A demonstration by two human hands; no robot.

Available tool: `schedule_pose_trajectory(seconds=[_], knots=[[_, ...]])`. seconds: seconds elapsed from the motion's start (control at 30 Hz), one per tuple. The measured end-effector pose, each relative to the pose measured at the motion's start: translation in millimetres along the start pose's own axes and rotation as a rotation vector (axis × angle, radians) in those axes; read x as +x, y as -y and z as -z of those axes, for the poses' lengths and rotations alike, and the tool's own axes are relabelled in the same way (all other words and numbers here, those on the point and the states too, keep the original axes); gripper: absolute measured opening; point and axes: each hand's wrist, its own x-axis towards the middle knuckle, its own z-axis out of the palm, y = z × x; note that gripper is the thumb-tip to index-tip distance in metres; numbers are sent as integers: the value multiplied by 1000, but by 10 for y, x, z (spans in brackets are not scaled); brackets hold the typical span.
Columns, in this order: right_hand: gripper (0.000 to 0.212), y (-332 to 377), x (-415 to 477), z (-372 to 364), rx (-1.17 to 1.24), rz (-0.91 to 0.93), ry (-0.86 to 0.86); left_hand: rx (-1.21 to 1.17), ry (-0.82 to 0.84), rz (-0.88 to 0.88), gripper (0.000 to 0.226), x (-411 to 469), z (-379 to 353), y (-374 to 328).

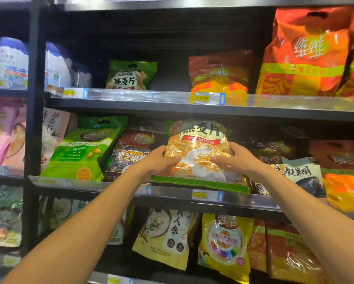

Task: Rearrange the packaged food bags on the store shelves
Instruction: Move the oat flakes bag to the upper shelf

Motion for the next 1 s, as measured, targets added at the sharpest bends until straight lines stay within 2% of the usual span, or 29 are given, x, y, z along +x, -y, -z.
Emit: schedule_pose_trajectory(seconds=[0.27, 0.67, 0.8, 1.0], knots=[[60, 257, -414, -206, 10, -16, -40, -53, 54, -1, 40, -369, 209, 55], [55, 1032, -997, -768, 12, 6, -92, -67, 74, -15, 69, -1032, 973, 198], [55, 1331, -1128, -1065, 14, 28, -95, -109, 71, -33, 44, -1287, 1300, 275], [63, 1834, -1200, -1502, -1, 83, -103, -136, 17, -49, 41, -1613, 1878, 368]])
